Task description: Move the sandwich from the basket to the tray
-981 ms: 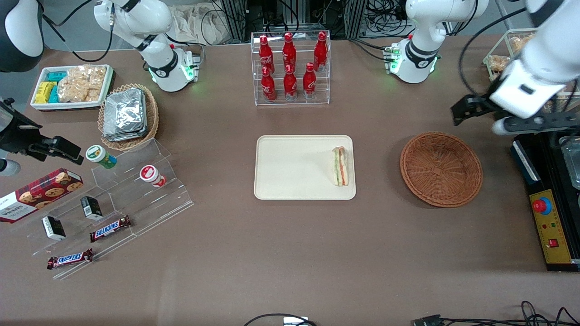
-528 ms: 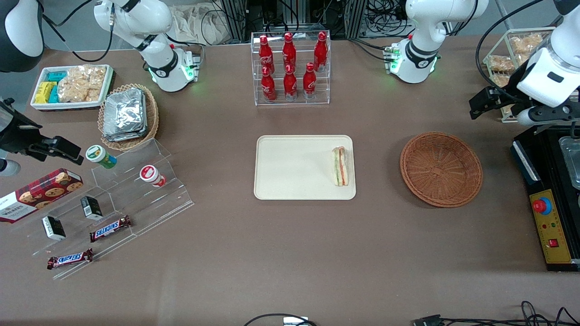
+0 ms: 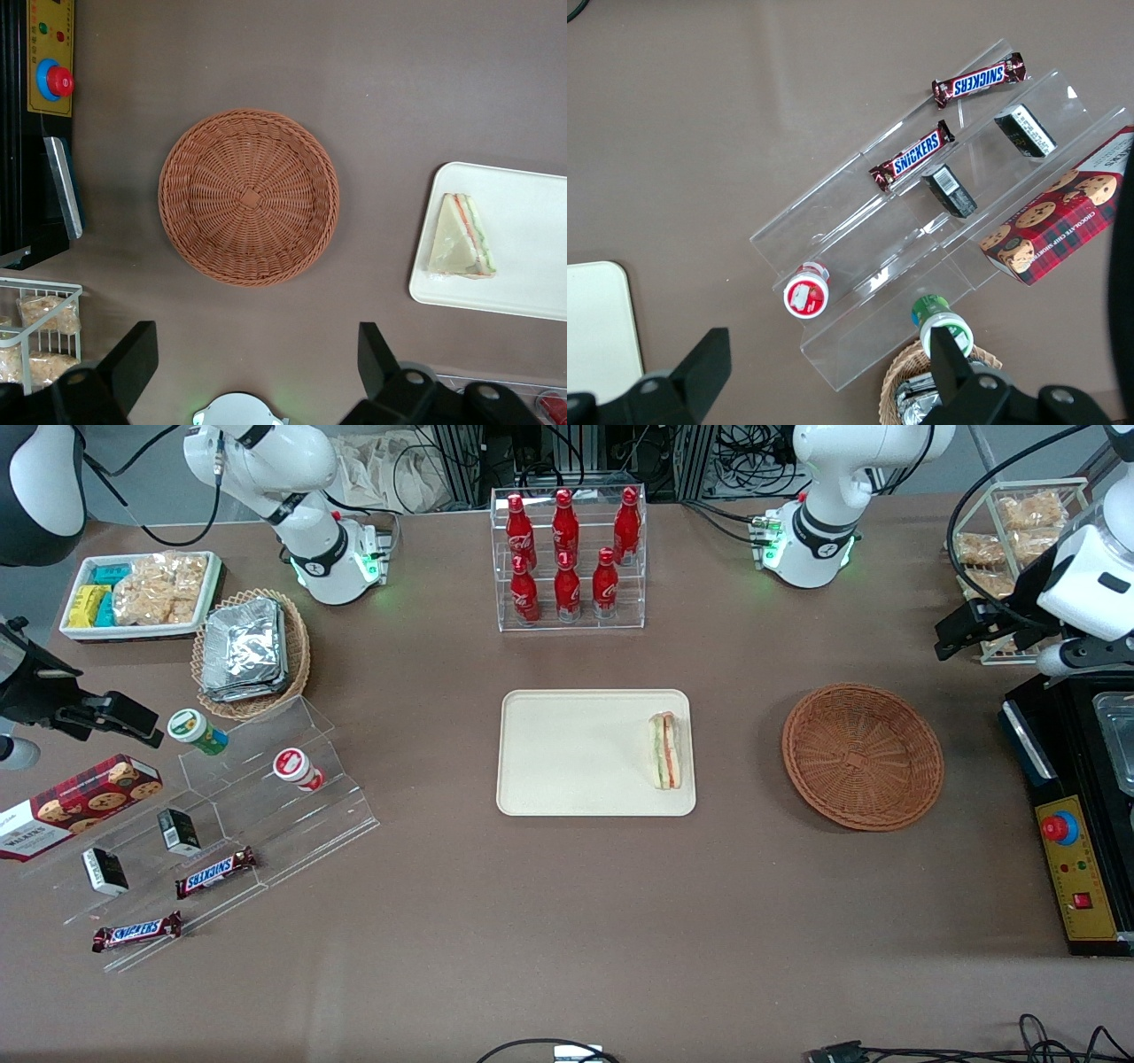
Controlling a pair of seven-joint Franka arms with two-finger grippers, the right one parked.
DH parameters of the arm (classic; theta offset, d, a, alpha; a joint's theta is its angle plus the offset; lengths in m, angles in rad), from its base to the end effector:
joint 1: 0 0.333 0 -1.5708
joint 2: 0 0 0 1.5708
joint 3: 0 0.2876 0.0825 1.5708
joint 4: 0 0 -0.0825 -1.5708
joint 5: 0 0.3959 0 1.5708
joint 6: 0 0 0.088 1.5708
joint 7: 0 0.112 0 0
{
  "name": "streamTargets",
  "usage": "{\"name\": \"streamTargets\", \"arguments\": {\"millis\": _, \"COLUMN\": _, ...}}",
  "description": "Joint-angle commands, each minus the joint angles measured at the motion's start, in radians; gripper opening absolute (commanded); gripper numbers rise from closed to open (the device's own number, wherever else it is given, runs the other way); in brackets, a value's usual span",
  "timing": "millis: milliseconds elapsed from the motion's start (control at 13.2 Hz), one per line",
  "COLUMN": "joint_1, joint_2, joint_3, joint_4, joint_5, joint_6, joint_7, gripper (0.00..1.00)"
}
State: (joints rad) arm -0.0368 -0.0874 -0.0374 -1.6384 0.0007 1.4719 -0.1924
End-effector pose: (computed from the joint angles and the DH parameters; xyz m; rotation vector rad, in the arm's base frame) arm 0.5287 -0.0400 0.5984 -3.1193 -0.1851 0.1218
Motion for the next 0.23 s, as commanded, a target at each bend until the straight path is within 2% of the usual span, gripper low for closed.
{"name": "streamTargets", "arguments": {"millis": 0, "joint_1": -0.008, "joint_2": -0.011, "joint_3": 0.011, "joint_4": -0.001, "joint_5": -0.013, "joint_6": -0.016, "joint_7": 0.013, "gripper": 1.00}}
{"name": "streamTargets", "arguments": {"millis": 151, "joint_1": -0.008, "joint_2": -0.008, "joint_3": 0.011, "joint_4": 0.000, "joint_5": -0.010, "joint_6": -0.016, "joint_7": 0.016, "gripper": 1.00}}
